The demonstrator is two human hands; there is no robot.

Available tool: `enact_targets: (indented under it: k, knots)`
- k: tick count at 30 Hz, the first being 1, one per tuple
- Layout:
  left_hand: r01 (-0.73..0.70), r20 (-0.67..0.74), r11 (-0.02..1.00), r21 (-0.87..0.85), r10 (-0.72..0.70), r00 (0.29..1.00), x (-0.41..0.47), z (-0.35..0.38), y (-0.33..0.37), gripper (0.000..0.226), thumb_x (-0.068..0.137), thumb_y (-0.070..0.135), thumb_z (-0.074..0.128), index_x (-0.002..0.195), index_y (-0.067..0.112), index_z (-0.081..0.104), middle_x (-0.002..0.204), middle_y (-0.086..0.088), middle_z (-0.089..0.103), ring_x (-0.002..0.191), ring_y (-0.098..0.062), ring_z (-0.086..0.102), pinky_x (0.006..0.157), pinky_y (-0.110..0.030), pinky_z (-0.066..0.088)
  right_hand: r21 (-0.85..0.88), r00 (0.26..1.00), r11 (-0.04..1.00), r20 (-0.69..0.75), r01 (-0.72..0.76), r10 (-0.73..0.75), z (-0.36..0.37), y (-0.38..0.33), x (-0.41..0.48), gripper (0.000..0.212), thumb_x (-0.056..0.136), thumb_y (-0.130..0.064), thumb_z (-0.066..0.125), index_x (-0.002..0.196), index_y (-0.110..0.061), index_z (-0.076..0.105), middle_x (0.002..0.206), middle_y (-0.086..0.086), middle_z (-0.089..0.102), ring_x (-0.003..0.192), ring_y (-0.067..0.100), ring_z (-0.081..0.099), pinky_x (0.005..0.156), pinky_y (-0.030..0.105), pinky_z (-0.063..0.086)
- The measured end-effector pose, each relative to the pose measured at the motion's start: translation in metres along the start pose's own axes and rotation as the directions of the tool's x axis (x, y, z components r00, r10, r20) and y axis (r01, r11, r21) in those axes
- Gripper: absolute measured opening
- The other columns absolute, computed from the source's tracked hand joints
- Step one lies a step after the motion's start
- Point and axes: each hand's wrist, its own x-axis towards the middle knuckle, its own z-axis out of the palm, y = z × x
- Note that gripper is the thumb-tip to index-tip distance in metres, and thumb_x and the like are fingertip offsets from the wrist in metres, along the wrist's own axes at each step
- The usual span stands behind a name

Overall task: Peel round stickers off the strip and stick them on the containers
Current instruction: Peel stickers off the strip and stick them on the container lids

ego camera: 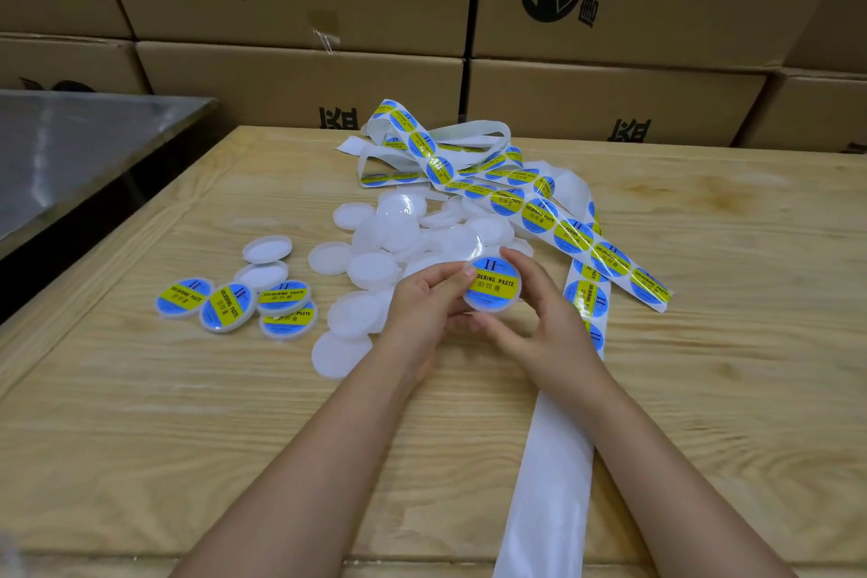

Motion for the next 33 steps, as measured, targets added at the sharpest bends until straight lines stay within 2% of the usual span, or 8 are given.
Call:
enact_targets:
  k: [5,8,10,13,20,24,27,33]
  knots:
    - [-0.198,-0.171,0.972,0.124,0.218,0.961,0.004,0.000,0.016,0.013,0.091,0.009,0.056,0.088,0.015,0.066,0.070,0.003,0.068,0.058,-0.006,0.062,0.049,-0.021,0.051,-0.050,0.990,0.999,-0.140,-0.017,0.010,-0.009,0.000,0.002,0.064,0.083,-0.023,0.069,0.136,-0.033,0.036,0.120,-0.014,0.057,0.113,-0.008,0.049,0.091,0.005,0.034]
    - [-0.359,-0.217,0.666,0.654,0.620,0.754,0.010,-0.032,0.035,0.016,0.093,0.011,0.052,0.099,0.013,0.066,0.082,0.001,0.066,0.070,-0.010,0.057,0.065,-0.026,0.047,-0.286,0.949,0.940,-0.301,-0.183,0.093,-0.023,0.013,0.006,0.030,0.090,-0.032,0.058,0.115,-0.014,0.060,0.107,-0.001,0.065,0.102,0.010,0.056,0.078,0.018,0.037]
    - [-0.216,-0.228,0.433,0.875,0.762,0.606,0.014,-0.066,0.048,0.022,0.092,0.010,0.048,0.108,0.009,0.065,0.097,-0.010,0.064,0.083,-0.023,0.055,0.080,-0.033,0.041,-0.382,0.934,0.883,-0.327,-0.272,0.146,-0.030,0.025,0.007,0.031,0.094,-0.033,0.050,0.095,-0.004,0.063,0.087,0.009,0.065,0.088,0.028,0.057,0.068,0.034,0.038]
    - [0.111,-0.531,0.548,0.829,0.708,0.466,0.015,-0.117,0.060,0.032,0.090,0.009,0.041,0.115,0.012,0.061,0.117,-0.016,0.057,0.104,-0.032,0.052,0.095,-0.036,0.032,-0.365,0.923,0.875,-0.331,-0.317,0.196,-0.031,0.030,0.007,0.029,0.097,-0.029,0.044,0.080,-0.010,0.059,0.067,0.002,0.056,0.074,0.027,0.052,0.061,0.034,0.034]
    - [0.511,-0.732,0.527,0.680,0.537,0.420,0.014,-0.145,0.055,0.033,0.090,0.017,0.045,0.119,0.020,0.060,0.128,-0.017,0.050,0.123,-0.034,0.039,0.106,-0.045,0.018,-0.300,0.930,0.906,-0.305,-0.298,0.205,-0.024,0.033,0.009,0.036,0.097,-0.028,0.042,0.084,-0.008,0.068,0.079,0.007,0.070,0.080,0.026,0.062,0.074,0.039,0.048]
    - [0.265,-0.483,0.405,0.875,0.757,0.440,0.018,-0.119,0.057,0.031,0.087,0.015,0.046,0.114,0.017,0.062,0.119,-0.011,0.057,0.116,-0.031,0.044,0.101,-0.041,0.021,-0.254,0.914,0.921,-0.356,-0.296,0.196,-0.023,0.031,0.011,0.032,0.098,-0.020,0.041,0.084,-0.008,0.067,0.074,0.001,0.066,0.077,0.023,0.060,0.063,0.031,0.038]
    - [-0.128,-0.026,0.100,0.987,0.874,0.485,0.019,-0.076,0.046,0.026,0.080,0.003,0.052,0.100,0.008,0.068,0.096,-0.012,0.067,0.094,-0.034,0.059,0.086,-0.036,0.028,-0.270,0.910,0.923,-0.384,-0.274,0.158,-0.023,0.031,0.012,0.036,0.098,-0.021,0.039,0.085,0.004,0.061,0.076,0.020,0.063,0.077,0.035,0.056,0.067,0.037,0.044]
    - [-0.674,0.641,-0.100,0.732,0.435,0.632,0.003,0.007,-0.008,0.019,0.084,0.011,0.058,0.098,0.005,0.070,0.091,-0.010,0.071,0.089,-0.028,0.065,0.085,-0.038,0.043,-0.095,0.887,0.945,-0.385,-0.314,0.256,-0.021,0.033,0.013,0.040,0.101,-0.034,0.034,0.089,-0.014,0.066,0.083,0.001,0.071,0.088,0.022,0.063,0.081,0.037,0.048]
